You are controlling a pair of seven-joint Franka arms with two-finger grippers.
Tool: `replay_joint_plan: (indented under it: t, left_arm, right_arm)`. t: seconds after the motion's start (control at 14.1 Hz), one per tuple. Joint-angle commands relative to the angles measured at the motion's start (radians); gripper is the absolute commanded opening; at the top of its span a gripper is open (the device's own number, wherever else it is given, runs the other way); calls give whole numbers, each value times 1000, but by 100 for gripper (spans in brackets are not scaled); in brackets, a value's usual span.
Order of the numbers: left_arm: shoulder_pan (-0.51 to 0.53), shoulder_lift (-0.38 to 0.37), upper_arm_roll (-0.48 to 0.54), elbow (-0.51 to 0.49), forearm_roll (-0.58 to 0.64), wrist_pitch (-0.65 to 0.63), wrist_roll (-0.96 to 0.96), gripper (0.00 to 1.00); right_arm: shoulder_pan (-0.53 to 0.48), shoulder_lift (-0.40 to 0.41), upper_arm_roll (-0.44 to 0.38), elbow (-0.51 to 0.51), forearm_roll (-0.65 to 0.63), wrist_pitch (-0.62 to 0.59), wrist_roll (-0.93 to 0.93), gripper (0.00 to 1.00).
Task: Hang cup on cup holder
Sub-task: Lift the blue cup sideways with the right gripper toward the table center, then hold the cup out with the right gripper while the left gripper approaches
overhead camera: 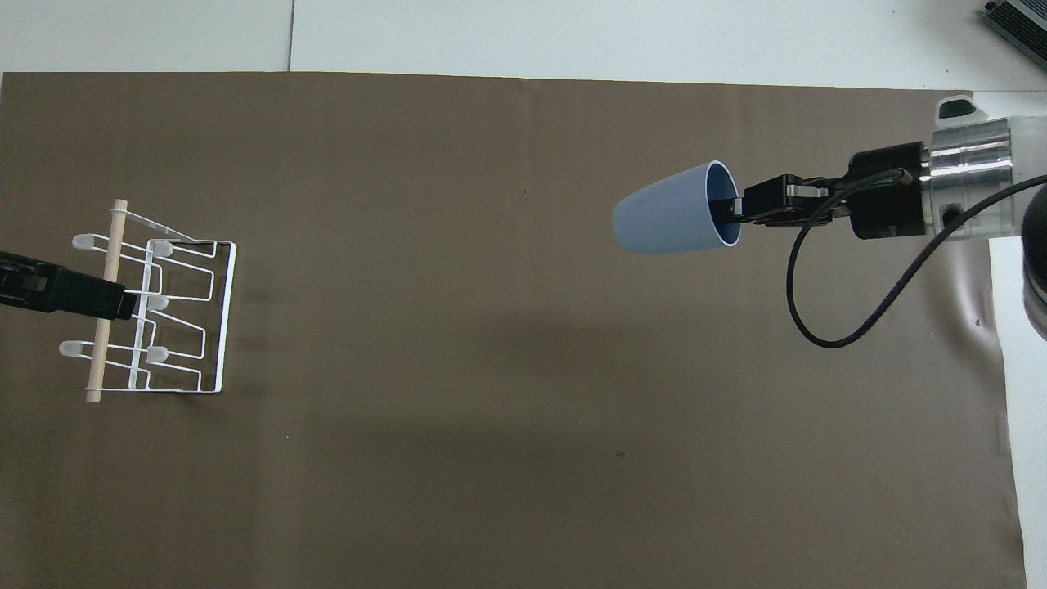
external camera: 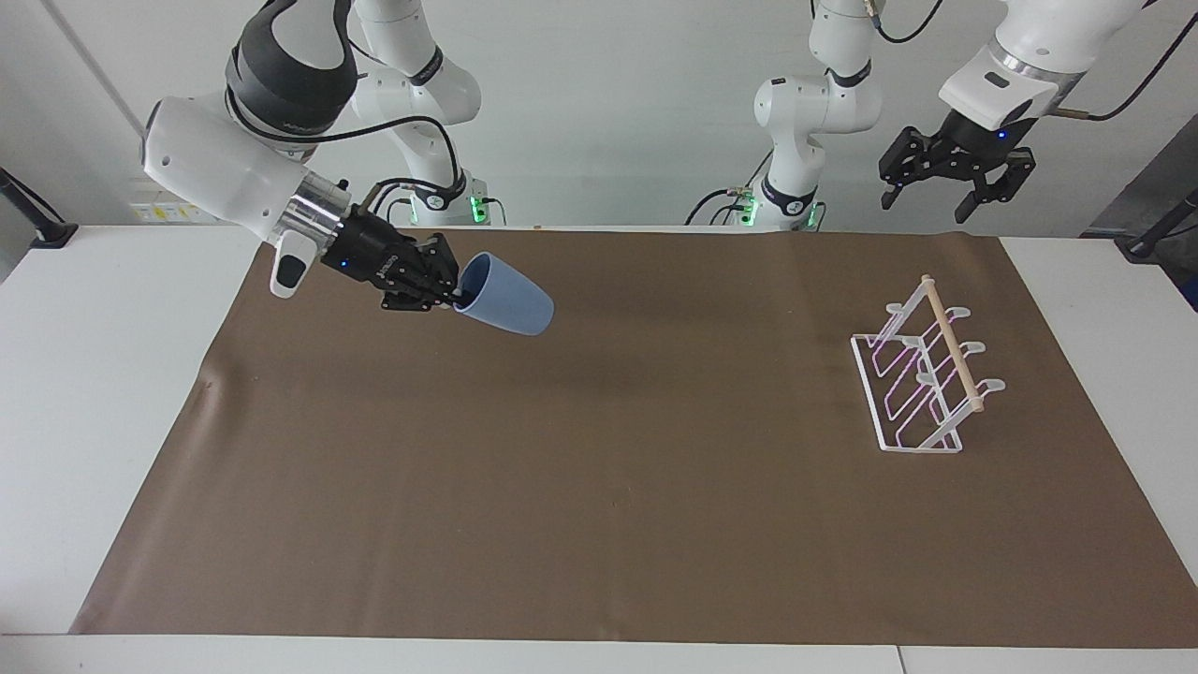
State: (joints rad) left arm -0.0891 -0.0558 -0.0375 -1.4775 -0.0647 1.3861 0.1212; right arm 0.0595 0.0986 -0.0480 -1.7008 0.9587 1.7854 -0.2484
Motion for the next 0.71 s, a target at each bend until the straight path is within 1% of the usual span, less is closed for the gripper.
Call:
replay_joint_plan:
  t: [0.0,0.21,0.28,0.35,0.42,0.57,0.64]
  left_arm:
    - [-18,-44,8,-41,14,-39,-3,100]
    - [-11,-52,10,-44,14,-52,-12,100]
    - [-18,-52,7,-43,13,-41,-38,100]
    - [-23,-50,1,-38,-1,-29,-119,100]
    - [-30,-49,-5,-37,-32,-9,-197,100]
    - [-32,-41,-7,-30,-153,2,-323,100]
    - [-28,-38,-7,-27,-218,4,-425,100]
  right_arm:
    - [12,-23,7,-39,134,-27,8,0]
    - [40,-49,7,-129,387,-27,23,0]
    - [55,-48,8,-149,460,-24,20,0]
    - [90,-49,7,-166,518,-11,17,0]
    - [109,-48,7,-175,576,3,14,0]
    - [150,-45,7,-197,675,37,0,0]
    - [169,-43,7,-204,702,42,-20,0]
